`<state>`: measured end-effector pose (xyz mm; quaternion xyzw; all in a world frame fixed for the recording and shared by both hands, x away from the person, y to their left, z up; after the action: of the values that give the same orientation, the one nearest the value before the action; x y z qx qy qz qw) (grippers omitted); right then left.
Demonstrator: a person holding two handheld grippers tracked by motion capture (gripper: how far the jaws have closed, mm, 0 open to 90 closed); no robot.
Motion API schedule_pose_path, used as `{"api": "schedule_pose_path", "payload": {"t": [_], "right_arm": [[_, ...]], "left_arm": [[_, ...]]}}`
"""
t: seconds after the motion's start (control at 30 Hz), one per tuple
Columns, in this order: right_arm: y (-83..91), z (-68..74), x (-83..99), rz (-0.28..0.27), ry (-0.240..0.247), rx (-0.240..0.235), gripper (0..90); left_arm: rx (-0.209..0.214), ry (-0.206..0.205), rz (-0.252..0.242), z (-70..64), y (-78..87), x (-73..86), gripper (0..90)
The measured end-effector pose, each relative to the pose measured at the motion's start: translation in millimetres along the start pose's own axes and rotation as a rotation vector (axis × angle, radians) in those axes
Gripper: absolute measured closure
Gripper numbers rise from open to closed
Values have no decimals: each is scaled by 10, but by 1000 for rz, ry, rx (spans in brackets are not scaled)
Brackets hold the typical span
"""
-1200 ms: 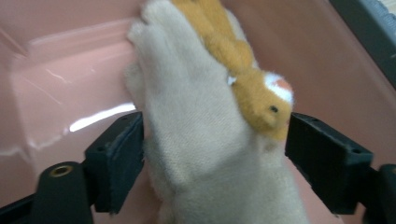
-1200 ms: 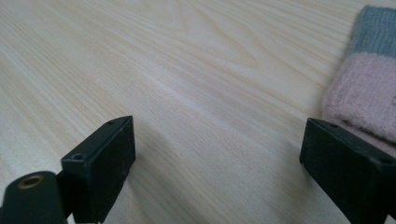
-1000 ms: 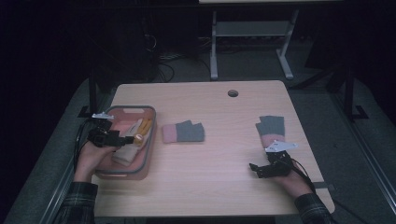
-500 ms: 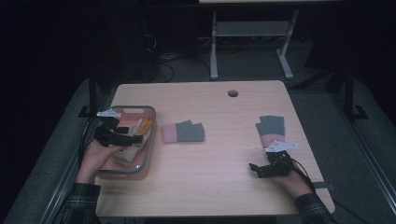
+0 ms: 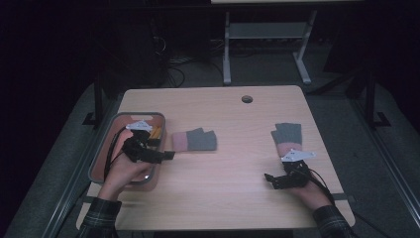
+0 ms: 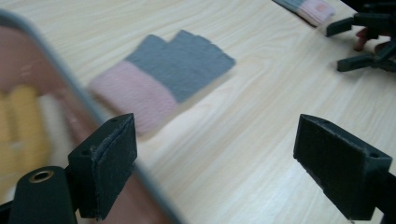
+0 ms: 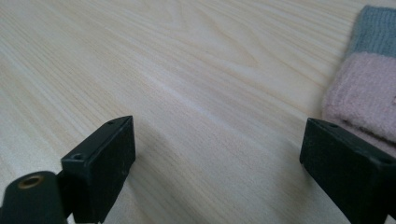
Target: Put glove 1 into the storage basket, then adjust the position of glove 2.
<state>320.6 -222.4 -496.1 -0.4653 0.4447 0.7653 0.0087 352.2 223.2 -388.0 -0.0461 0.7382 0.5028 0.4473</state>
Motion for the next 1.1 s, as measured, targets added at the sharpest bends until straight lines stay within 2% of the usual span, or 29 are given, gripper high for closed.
{"api": "schedule_pose_path", "payload": {"t": [0.27, 0.5, 0.6, 0.67, 0.8, 0.9, 0.97, 1.0, 1.1], "right_arm": [[0, 0, 0, 0, 0, 0, 100], [0, 0, 0, 0, 0, 0, 100], [0, -1, 0, 0, 1, 1, 100], [0, -1, 0, 0, 1, 1, 100], [1, 1, 1, 0, 0, 1, 100], [-1, 1, 1, -1, 6, 3, 100], [1, 7, 0, 5, -2, 3, 105], [5, 11, -6, 13, -3, 0, 130], [23, 20, -28, 33, -1, 3, 182]], "left_arm": [[56, -71, 8, -395, -159, -10, 125], [72, -111, 22, -623, -363, 78, 126], [63, -120, 29, -680, -424, 116, 126], [66, -142, 46, -726, -472, 150, 128], [61, -174, 49, -790, -557, 232, 128], [62, -178, 36, -837, -625, 335, 129], [61, -214, 52, -871, -679, 403, 129], [54, -231, 62, -884, -702, 429, 129], [57, -234, 69, -890, -756, 499, 128]]}}
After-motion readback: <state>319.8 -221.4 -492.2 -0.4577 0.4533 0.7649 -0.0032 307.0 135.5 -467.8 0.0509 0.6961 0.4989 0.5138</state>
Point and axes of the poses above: each handheld gripper's, and its own axes: y roughly backward along the jaws, x roughly out of its underside, z roughly to its left, the point moved 2 cm from there along -y, roughly forward along the jaws, and after that the axes turned 11 degrees about -x, right-handed, at the moved point
